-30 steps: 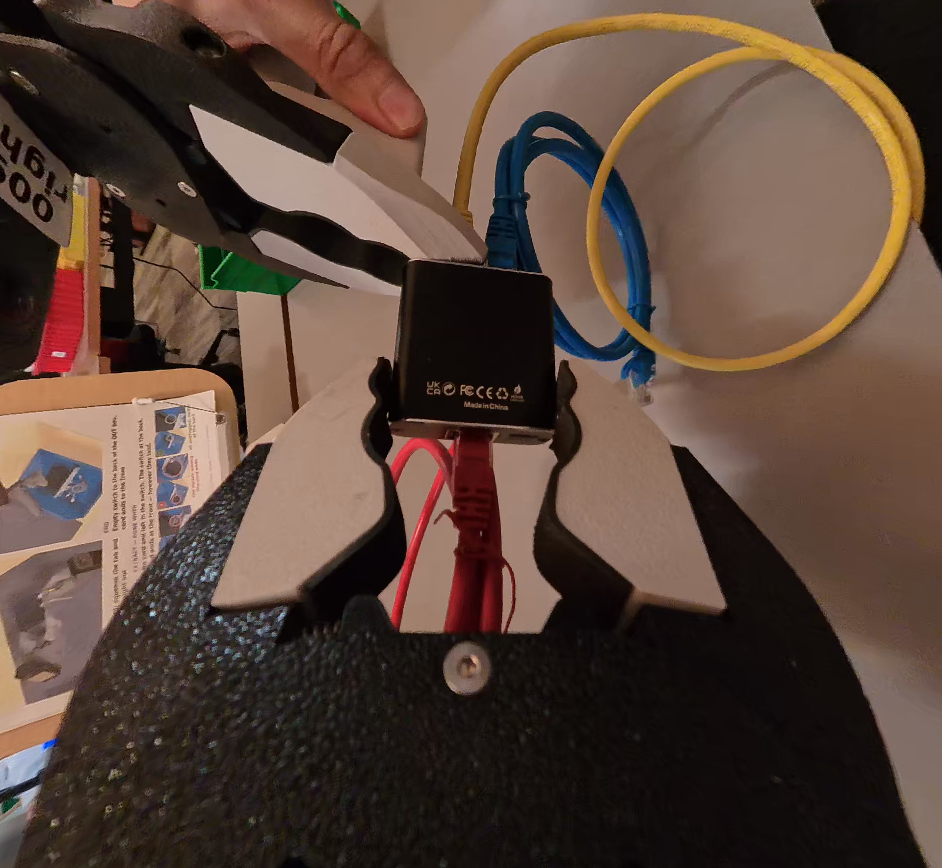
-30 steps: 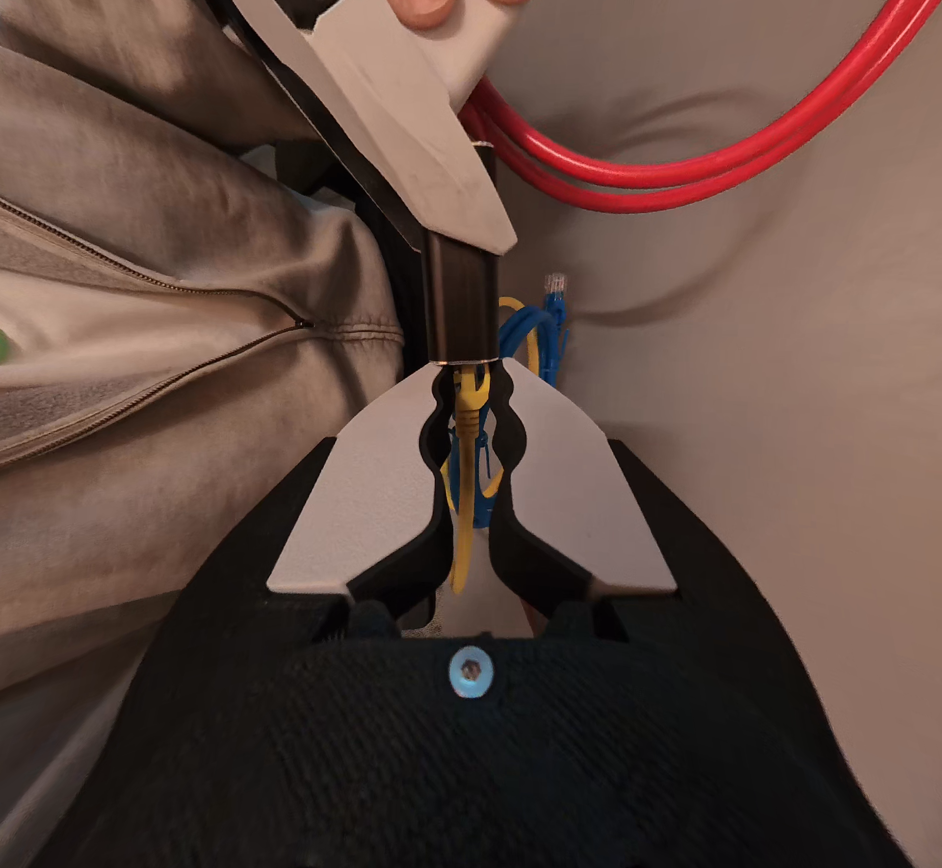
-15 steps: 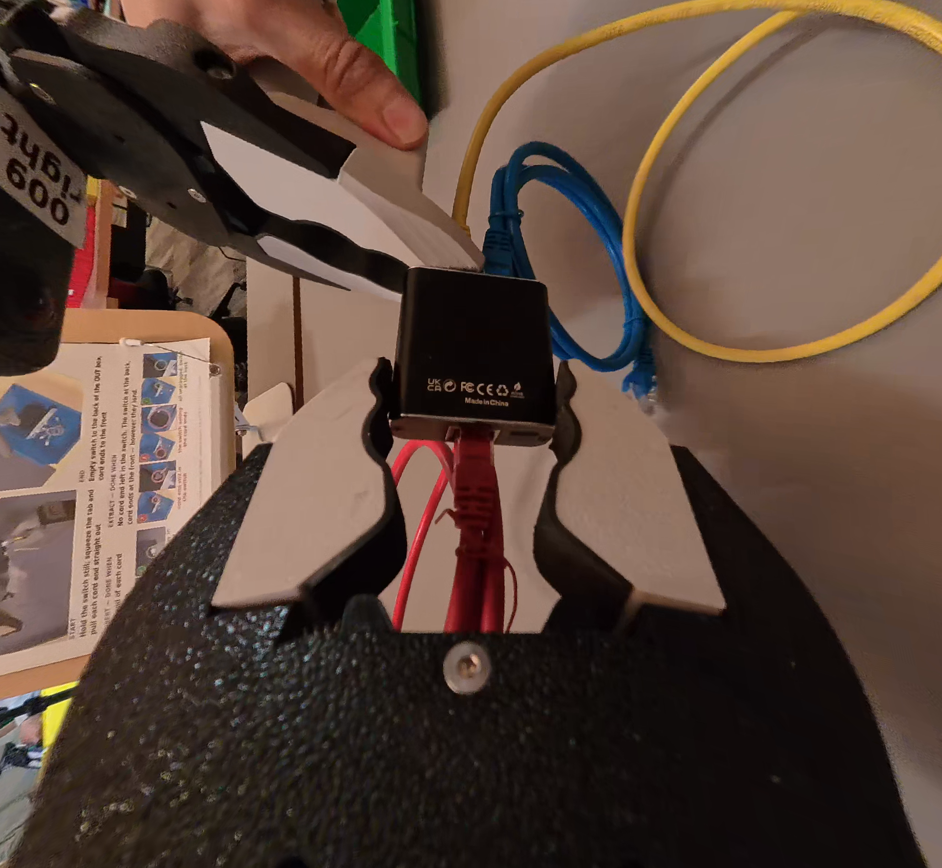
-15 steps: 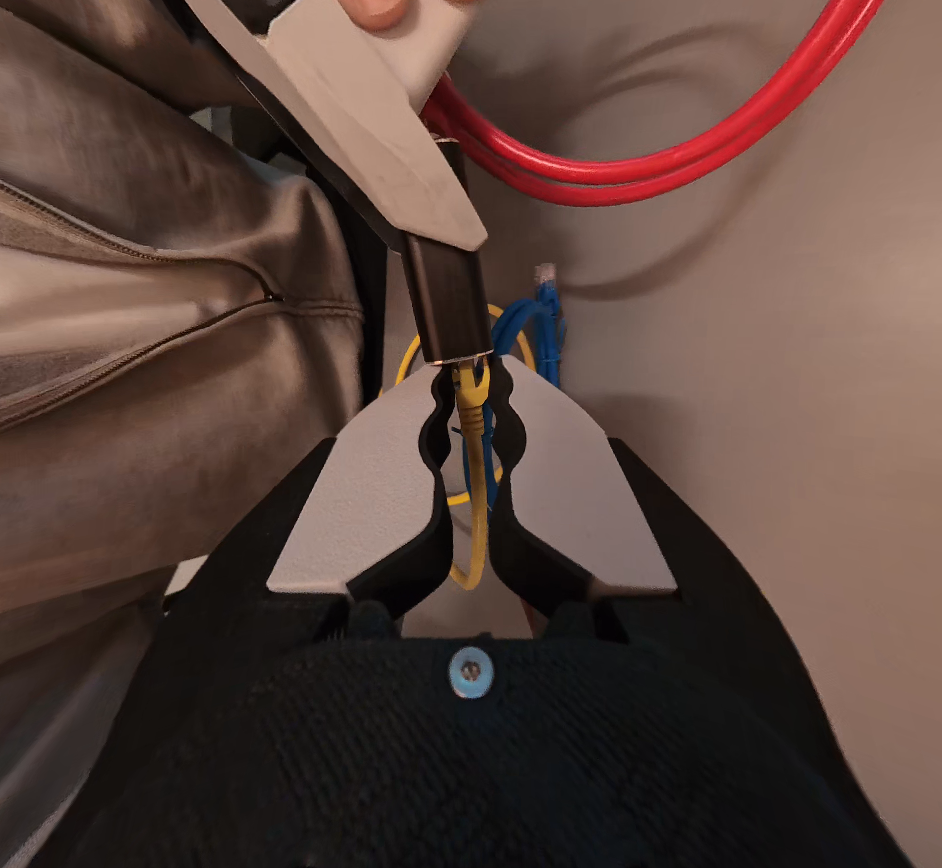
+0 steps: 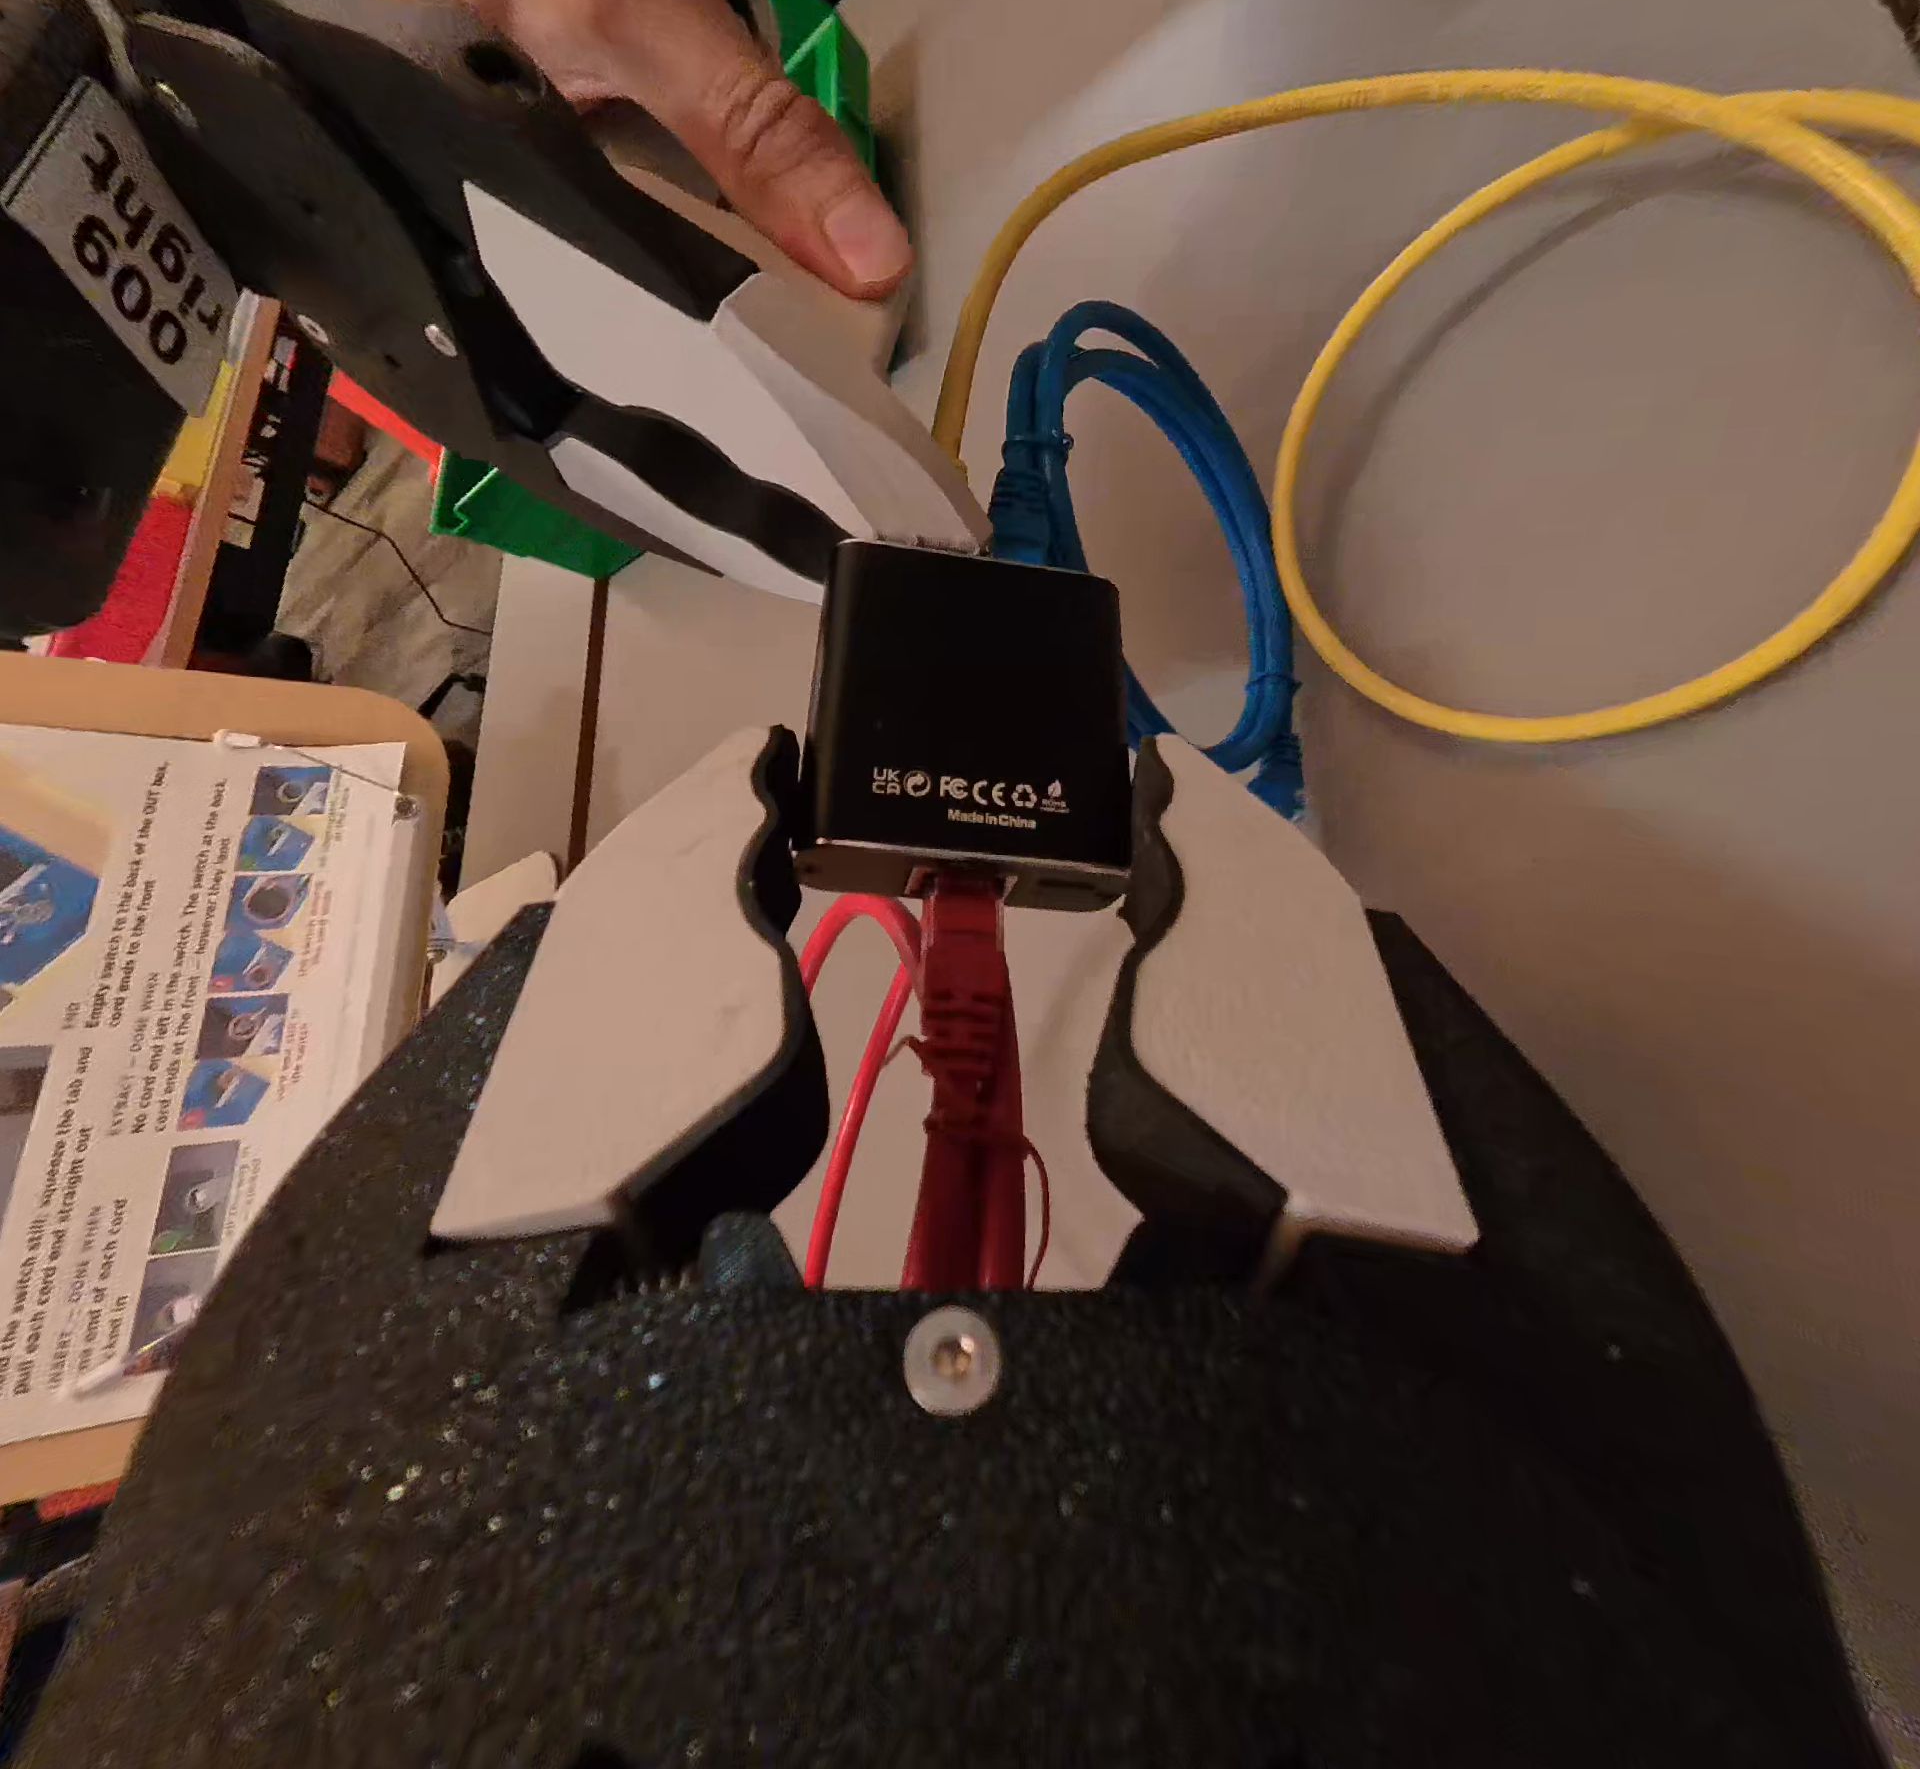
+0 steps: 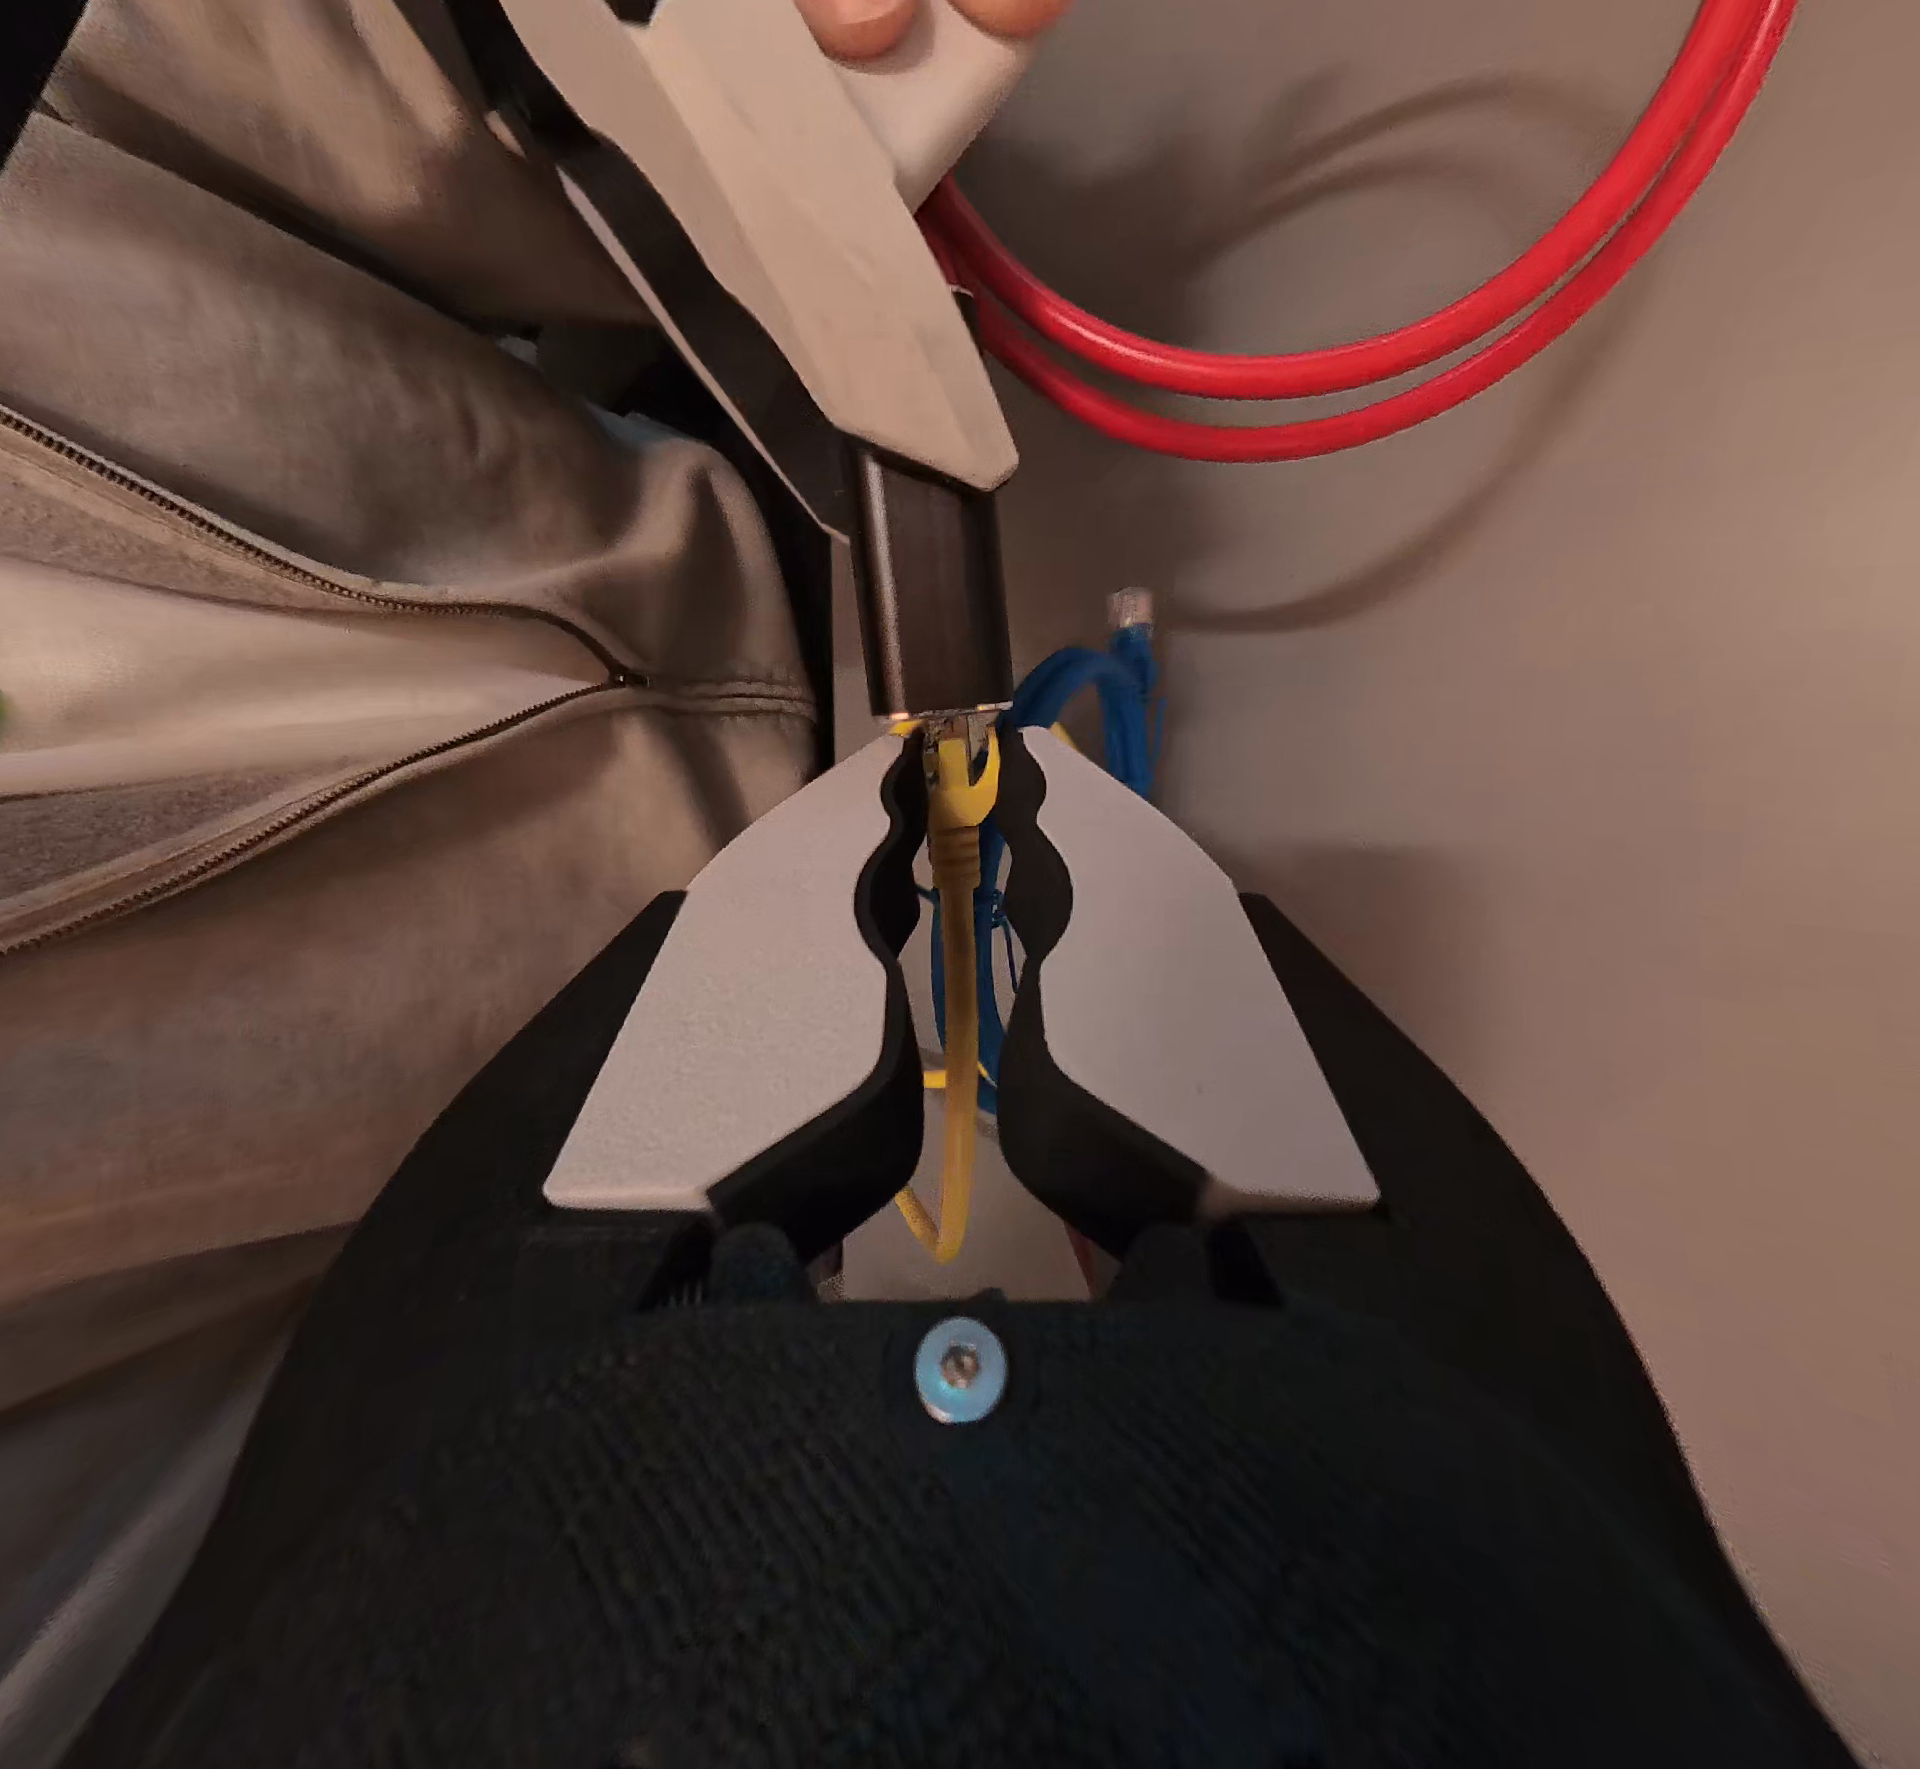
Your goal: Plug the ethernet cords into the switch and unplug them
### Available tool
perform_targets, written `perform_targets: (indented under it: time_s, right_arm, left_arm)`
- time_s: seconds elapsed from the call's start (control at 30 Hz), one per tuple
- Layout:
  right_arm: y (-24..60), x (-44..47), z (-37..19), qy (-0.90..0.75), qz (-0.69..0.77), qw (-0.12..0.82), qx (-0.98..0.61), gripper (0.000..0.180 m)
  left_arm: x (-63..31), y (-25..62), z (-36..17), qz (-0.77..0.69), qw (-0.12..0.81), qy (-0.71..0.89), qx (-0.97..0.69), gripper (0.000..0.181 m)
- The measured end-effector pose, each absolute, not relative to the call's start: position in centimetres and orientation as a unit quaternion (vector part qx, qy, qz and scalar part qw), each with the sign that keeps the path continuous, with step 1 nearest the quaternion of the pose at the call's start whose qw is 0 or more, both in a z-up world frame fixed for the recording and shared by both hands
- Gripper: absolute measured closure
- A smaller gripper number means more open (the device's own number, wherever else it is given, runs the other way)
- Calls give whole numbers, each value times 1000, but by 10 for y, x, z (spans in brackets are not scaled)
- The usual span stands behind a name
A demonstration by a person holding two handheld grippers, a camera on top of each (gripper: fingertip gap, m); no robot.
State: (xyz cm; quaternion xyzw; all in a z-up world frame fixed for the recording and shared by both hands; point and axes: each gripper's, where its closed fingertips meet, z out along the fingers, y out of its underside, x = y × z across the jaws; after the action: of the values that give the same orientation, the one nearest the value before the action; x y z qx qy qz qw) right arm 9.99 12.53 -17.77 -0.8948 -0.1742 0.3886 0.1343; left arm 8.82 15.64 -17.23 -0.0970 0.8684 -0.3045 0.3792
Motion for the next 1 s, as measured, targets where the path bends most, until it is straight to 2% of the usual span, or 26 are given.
perform_targets:
  time_s: [0.37, 0.67, 0.8, 1.0]
  right_arm:
    - [94, 63, -167, -201, 340, 138, -908, 165]
    - [98, 64, -137, -231, 331, 177, -897, 165]
    - [113, 71, -121, -256, 315, 223, -886, 165]
    - [138, 108, -75, -251, 212, 376, -866, 171]
  left_arm:
    - [48, 124, -157, -230, 423, 873, -72, 120]
    - [52, 127, -132, -280, 434, 854, -67, 120]
    - [60, 139, -120, -301, 451, 836, -81, 120]
    - [72, 179, -109, -318, 474, 803, -169, 120]
